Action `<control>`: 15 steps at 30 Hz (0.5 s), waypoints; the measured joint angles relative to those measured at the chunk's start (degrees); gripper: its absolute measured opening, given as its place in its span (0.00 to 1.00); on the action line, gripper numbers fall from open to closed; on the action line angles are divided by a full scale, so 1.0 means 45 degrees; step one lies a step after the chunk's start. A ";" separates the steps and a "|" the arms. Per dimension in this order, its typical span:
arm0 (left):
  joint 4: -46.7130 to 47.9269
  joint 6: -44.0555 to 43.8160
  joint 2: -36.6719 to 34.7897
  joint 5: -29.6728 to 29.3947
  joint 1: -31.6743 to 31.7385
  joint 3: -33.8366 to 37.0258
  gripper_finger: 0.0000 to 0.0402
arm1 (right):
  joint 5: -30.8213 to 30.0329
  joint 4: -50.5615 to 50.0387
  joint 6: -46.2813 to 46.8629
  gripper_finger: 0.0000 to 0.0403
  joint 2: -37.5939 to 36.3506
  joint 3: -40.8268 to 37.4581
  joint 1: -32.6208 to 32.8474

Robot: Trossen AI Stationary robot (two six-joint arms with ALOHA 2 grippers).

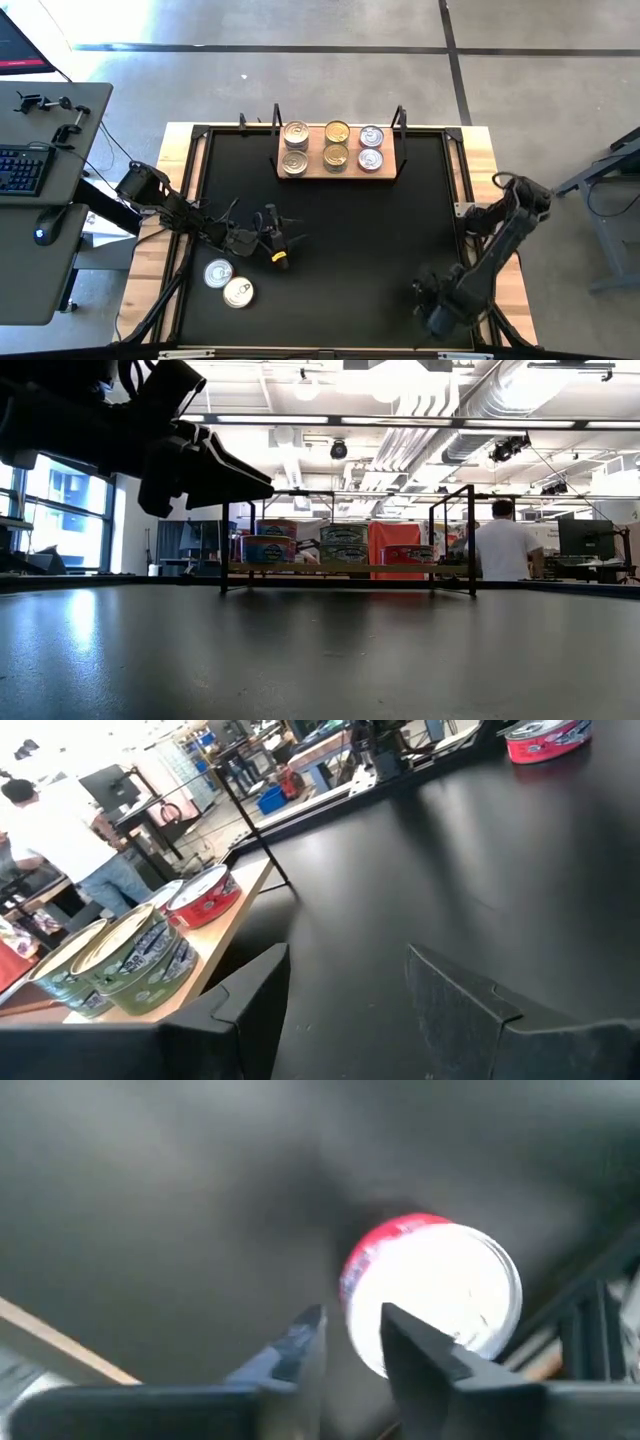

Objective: Stack canned seafood by type on shelf
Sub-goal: Stack the right red canned tuna on the top red canned tuna

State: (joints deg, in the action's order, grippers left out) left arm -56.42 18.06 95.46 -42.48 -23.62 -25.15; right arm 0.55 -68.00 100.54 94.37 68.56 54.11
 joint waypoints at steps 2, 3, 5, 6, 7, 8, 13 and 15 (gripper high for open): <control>-0.0005 0.0004 0.0000 0.0004 -0.0005 0.0000 0.47 | 0.0274 -0.0268 0.0663 0.15 0.0288 -0.0002 0.0233; -0.0019 0.0005 0.0000 0.0001 -0.0001 0.0000 0.47 | 0.0404 -0.0437 0.0873 0.11 0.0419 -0.0002 0.0297; -0.0015 0.0102 0.0000 0.0003 0.0008 0.0000 0.47 | 0.0627 -0.0861 0.0997 0.04 0.0657 -0.0012 0.0364; -0.0015 0.0206 0.0000 0.0005 0.0010 0.0000 0.47 | 0.0705 -0.0968 0.0995 0.02 0.0724 -0.0016 0.0399; -0.0030 0.0353 0.0000 0.0013 0.0010 0.0000 0.47 | 0.0778 -0.1051 0.1003 0.01 0.0767 -0.0016 0.0430; -0.0039 0.0453 0.0000 0.0045 0.0012 0.0000 0.47 | 0.0820 -0.1140 0.1035 0.02 0.0780 -0.0016 0.0457; -0.0089 0.0551 0.0000 0.0710 0.0122 0.0000 0.47 | 0.0881 -0.1109 0.0994 0.00 0.0758 -0.0224 0.0496; -0.0088 0.0400 0.0000 0.1089 0.0199 0.0000 0.47 | 0.1039 -0.0700 0.0917 0.00 0.0701 -0.0845 0.0496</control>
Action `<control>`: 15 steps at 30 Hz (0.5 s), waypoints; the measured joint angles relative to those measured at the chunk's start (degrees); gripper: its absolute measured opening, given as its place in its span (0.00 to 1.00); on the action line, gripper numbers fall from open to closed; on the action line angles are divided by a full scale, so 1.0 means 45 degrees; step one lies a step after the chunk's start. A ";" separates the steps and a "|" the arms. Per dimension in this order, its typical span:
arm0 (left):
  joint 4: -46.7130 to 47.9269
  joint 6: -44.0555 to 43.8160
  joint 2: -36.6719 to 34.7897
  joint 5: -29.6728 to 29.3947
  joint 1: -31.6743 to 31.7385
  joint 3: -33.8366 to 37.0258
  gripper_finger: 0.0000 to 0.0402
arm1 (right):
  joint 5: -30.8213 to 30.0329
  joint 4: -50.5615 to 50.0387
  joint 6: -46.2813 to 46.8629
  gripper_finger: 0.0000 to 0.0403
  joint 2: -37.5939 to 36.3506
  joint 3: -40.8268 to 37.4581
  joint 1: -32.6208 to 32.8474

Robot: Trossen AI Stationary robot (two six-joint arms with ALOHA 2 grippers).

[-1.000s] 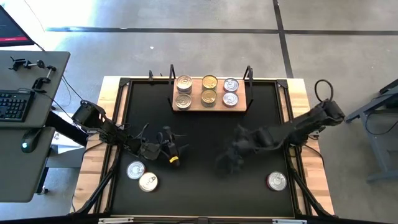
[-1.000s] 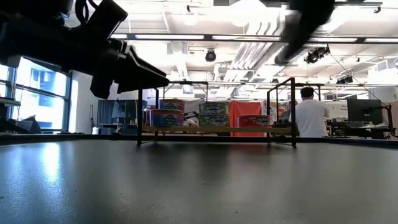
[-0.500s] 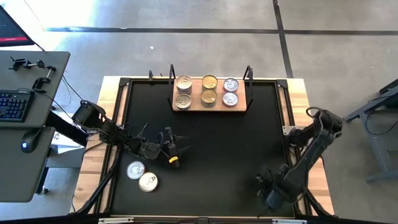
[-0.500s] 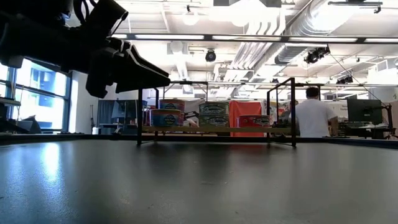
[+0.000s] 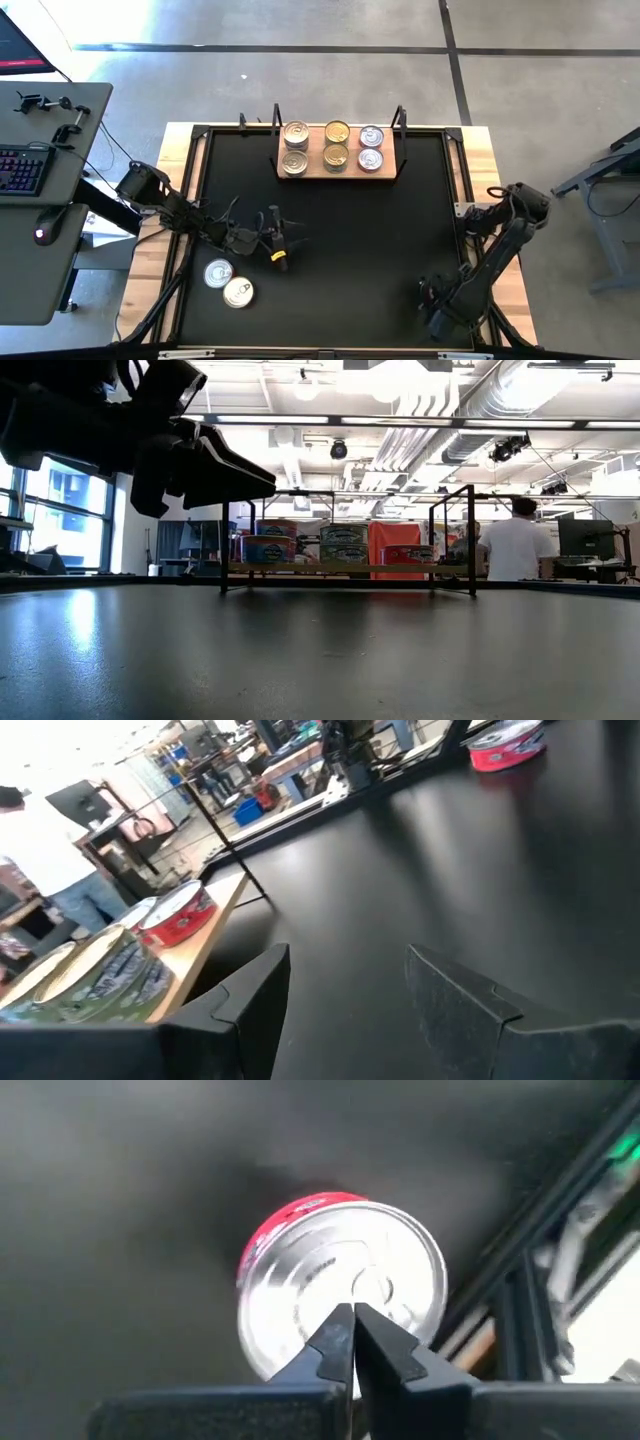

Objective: Stack canned seafood by type on shelf
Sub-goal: Stack the right red canned tuna on the top red canned tuna

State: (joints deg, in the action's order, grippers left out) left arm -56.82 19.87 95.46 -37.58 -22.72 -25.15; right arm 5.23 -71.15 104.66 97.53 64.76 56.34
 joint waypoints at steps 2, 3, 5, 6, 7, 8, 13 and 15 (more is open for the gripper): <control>0.0000 -0.0065 0.0000 0.0305 0.0073 0.0000 0.47 | 0.0357 0.1020 -0.0115 0.00 -0.0117 -0.0770 -0.0008; 0.0006 -0.0065 0.0000 0.0307 0.0083 0.0000 0.47 | 0.0479 0.1655 -0.0258 0.00 -0.0162 -0.1134 -0.0031; -0.0002 -0.0057 0.0000 0.0310 0.0083 0.0000 0.47 | 0.0550 0.2472 -0.0537 0.00 -0.0284 -0.1649 -0.0177; 0.0001 -0.0060 0.0000 0.0310 0.0083 0.0000 0.47 | 0.0609 0.2735 -0.0670 0.00 -0.0313 -0.1837 -0.0305; -0.0002 -0.0060 0.0000 0.0329 0.0083 0.0000 0.47 | 0.0678 0.2898 -0.0837 0.00 -0.0326 -0.1952 -0.0472; 0.0004 -0.0062 0.0000 0.0334 0.0083 0.0000 0.47 | 0.0768 0.3027 -0.1014 0.00 -0.0318 -0.2009 -0.0704; -0.0022 -0.0065 0.0000 0.0339 0.0083 0.0000 0.47 | -0.0010 0.3584 -0.3437 0.00 -0.0257 -0.1670 -0.2419; -0.0024 -0.0065 0.0000 0.0339 0.0071 -0.0042 0.47 | -0.0985 0.4127 -0.4764 0.00 -0.0250 -0.1588 -0.3306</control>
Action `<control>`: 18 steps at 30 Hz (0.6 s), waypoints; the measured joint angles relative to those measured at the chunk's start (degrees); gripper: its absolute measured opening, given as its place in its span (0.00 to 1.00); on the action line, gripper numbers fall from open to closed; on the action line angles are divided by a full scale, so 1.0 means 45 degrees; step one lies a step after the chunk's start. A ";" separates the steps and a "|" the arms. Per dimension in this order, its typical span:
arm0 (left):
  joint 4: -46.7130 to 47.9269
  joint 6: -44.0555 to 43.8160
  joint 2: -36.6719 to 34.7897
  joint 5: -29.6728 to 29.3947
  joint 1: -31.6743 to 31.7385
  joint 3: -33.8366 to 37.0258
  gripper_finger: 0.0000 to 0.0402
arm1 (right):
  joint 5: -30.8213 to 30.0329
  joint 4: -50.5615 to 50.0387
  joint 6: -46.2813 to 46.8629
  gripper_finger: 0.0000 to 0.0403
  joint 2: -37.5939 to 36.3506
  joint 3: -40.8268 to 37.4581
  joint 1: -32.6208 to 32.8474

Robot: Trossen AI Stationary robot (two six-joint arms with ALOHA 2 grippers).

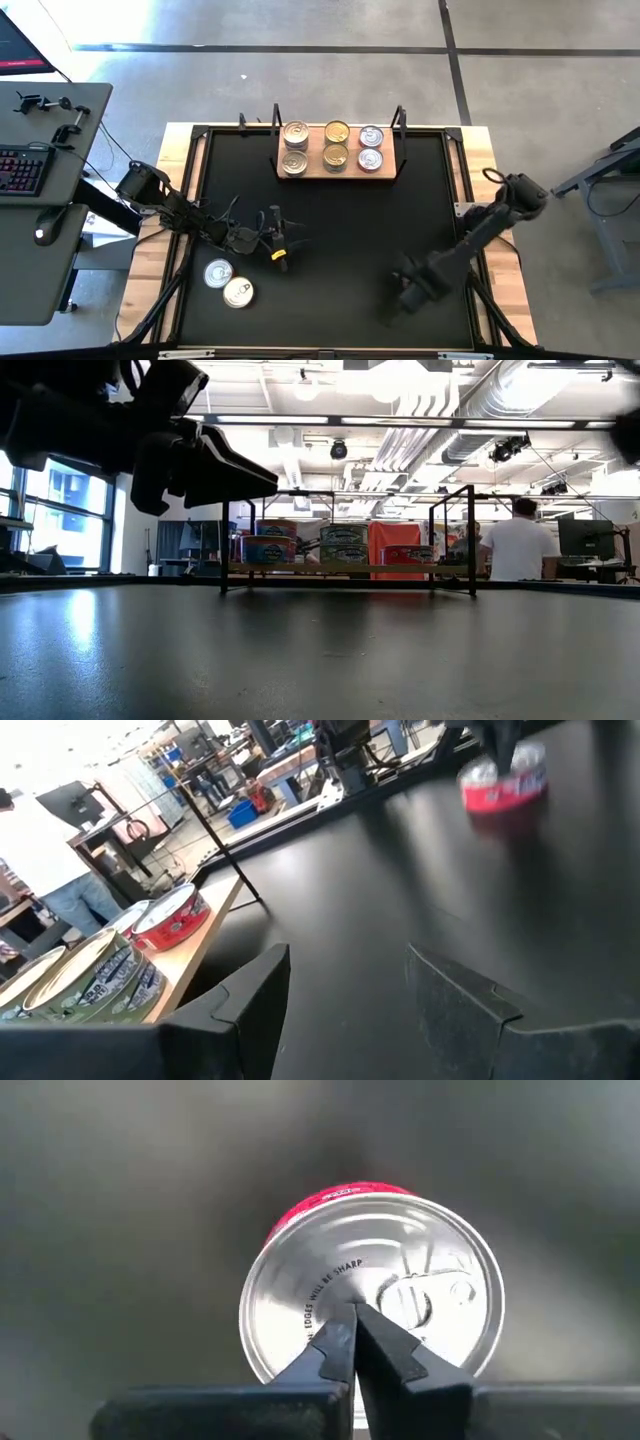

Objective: Stack canned seafood by type on shelf
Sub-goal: Stack the right red canned tuna on the top red canned tuna

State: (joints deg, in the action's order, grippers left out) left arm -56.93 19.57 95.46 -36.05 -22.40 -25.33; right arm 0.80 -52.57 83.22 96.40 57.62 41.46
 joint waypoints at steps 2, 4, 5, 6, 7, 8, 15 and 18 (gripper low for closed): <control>-0.0005 0.0004 0.0000 -0.0005 -0.0028 -0.0086 0.47 | -0.0997 0.1052 -0.1565 0.00 0.0001 -0.0007 -0.0978; 0.0013 0.0010 0.0000 0.0000 -0.0028 -0.0213 0.47 | -0.1893 0.2276 -0.3195 0.00 0.0040 -0.0020 -0.2068; 0.0012 0.0010 0.0000 0.0011 -0.0028 -0.0278 0.47 | -0.2354 0.3028 -0.4109 0.00 0.0068 -0.0032 -0.2617; 0.0004 0.0005 0.0000 0.0092 -0.0028 -0.0334 0.47 | -0.2815 0.3886 -0.5150 0.00 0.0093 -0.0050 -0.3160; 0.0005 0.0010 0.0000 0.0287 -0.0028 -0.0371 0.47 | -0.3259 0.4900 -0.6312 0.00 0.0147 -0.0083 -0.3606; 0.0028 0.0010 0.0000 0.0485 -0.0028 -0.0413 0.47 | -0.3693 0.5911 -0.7742 0.00 0.0183 -0.0109 -0.3999; 0.0533 0.0012 0.0000 0.1610 -0.0028 -0.0454 0.47 | -0.5495 1.0296 -1.3802 0.00 0.0126 -0.0127 -0.4806; 0.1604 0.0144 0.0000 0.1663 0.0055 -0.0454 0.47 | -0.5869 1.0752 -1.3754 0.00 0.0117 -0.0513 -0.4728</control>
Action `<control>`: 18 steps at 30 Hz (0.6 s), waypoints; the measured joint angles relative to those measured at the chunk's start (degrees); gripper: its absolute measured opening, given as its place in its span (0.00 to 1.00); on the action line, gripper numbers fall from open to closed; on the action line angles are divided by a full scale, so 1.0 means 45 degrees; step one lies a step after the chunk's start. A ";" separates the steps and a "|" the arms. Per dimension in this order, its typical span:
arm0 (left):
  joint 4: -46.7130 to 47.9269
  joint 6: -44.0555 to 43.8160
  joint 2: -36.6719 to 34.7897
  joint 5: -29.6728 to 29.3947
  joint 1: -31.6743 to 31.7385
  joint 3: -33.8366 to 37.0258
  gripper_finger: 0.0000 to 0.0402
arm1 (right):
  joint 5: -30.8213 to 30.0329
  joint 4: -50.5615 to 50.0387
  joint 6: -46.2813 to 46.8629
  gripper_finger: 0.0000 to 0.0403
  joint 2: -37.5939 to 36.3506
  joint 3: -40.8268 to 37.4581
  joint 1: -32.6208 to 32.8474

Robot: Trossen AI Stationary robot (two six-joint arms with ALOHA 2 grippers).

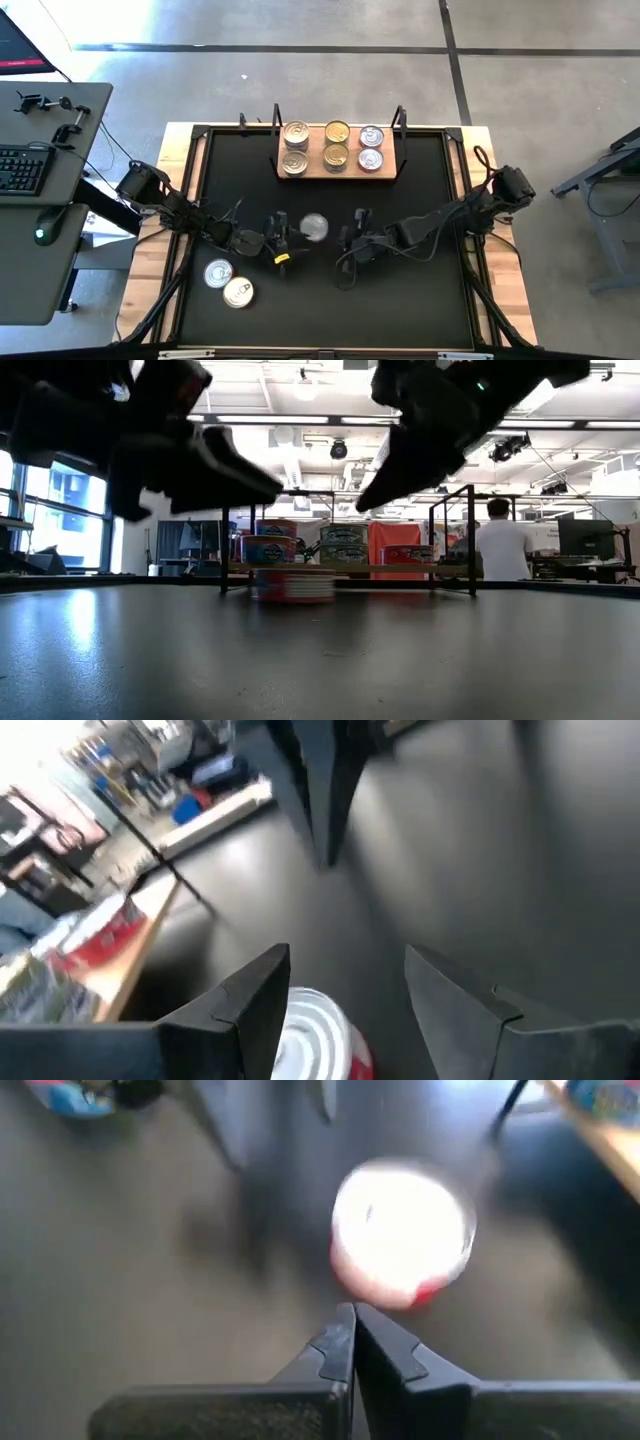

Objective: Stack canned seafood by type on shelf
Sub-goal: Stack the right red canned tuna on the top red canned tuna

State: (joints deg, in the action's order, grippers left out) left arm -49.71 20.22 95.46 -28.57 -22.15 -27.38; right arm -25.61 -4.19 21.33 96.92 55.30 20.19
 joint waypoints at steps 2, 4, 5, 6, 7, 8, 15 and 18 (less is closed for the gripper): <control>0.0857 -0.0108 0.0000 0.0003 0.0205 0.0000 0.47 | 0.0035 0.0318 0.0441 0.00 0.0000 -0.0533 0.0187; 0.1585 -0.0253 0.0000 -0.0001 0.0489 0.0000 0.47 | 0.0038 0.1259 0.0947 0.00 0.0000 -0.1290 0.0390; 0.2072 -0.0348 0.0000 0.0003 0.0652 -0.0054 0.47 | 0.0029 0.1925 0.1166 0.00 0.0000 -0.1734 0.0491; 0.2665 -0.0380 0.0000 0.0142 0.0848 -0.0177 0.47 | 0.0008 0.2663 0.1323 0.00 0.0000 -0.2172 0.0585; 0.3381 -0.0460 0.0000 0.0378 0.1047 -0.0342 0.47 | -0.0030 0.3364 0.1474 0.00 0.0000 -0.2571 0.0685; 0.4206 -0.0591 0.0000 0.0637 0.1256 -0.0514 0.47 | -0.0057 0.4123 0.1549 0.00 0.0000 -0.2938 0.0775; 0.4660 -0.3238 0.0010 0.4779 0.2665 -0.1691 0.34 | -0.0071 0.6921 0.0668 0.00 -0.0010 -0.3556 0.1342; 0.3150 -0.3529 -0.0036 0.6203 0.2850 -0.2229 0.28 | -0.0066 0.7020 -0.0121 0.00 -0.0015 -0.3226 0.1462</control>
State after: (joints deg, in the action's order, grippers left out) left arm -35.53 4.34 95.30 -0.66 -9.33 -37.41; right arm -25.91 27.40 20.79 96.86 40.79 26.77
